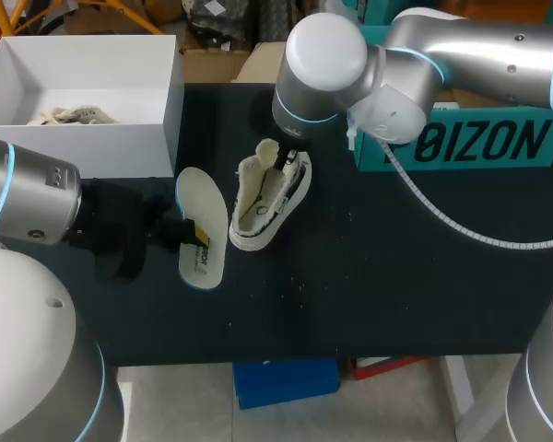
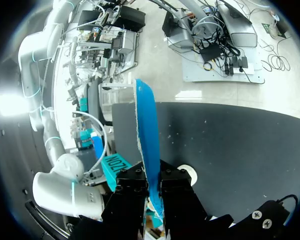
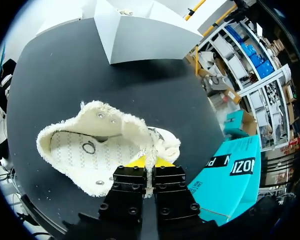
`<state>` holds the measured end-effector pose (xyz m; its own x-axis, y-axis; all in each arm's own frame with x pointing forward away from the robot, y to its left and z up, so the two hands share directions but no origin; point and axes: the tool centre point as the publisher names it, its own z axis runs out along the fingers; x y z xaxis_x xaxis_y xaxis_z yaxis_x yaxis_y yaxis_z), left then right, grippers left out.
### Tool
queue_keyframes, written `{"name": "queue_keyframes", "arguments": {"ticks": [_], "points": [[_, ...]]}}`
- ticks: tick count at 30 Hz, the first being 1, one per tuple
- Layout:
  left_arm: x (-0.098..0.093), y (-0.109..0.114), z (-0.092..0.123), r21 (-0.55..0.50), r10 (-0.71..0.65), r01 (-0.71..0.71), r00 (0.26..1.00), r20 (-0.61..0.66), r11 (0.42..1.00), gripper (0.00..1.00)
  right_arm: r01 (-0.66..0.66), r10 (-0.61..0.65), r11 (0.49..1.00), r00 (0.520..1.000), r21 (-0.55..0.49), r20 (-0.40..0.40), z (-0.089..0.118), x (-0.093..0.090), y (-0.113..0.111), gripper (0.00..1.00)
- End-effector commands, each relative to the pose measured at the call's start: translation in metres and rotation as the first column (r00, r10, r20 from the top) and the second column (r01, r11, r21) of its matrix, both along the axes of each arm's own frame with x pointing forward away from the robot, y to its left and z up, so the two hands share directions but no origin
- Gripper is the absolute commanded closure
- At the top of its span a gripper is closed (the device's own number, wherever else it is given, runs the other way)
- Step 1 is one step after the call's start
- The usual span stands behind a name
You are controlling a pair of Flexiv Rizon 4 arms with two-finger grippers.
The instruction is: Take the shoe out of the shoebox, open the shoe tongue, remove and reinsert the insole, then place the shoe into the shoebox
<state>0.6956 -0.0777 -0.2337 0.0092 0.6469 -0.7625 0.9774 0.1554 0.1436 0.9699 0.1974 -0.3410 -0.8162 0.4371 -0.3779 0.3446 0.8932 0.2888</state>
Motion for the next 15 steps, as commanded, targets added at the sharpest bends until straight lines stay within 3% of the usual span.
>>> {"name": "queue_keyframes", "arguments": {"ticks": [1,15], "points": [[-0.001,0.001,0.000,0.000,-0.001,0.001,1.000,0.002,1.000,1.00,-0.010,0.010,1.000,1.000,-0.023,0.003,0.006,0.001,0.001,1.00],[-0.001,0.001,0.000,0.000,-0.001,0.001,1.000,0.002,1.000,1.00,-0.180,0.183,0.977,0.983,-0.114,0.018,0.011,0.017,0.004,1.00]]}}
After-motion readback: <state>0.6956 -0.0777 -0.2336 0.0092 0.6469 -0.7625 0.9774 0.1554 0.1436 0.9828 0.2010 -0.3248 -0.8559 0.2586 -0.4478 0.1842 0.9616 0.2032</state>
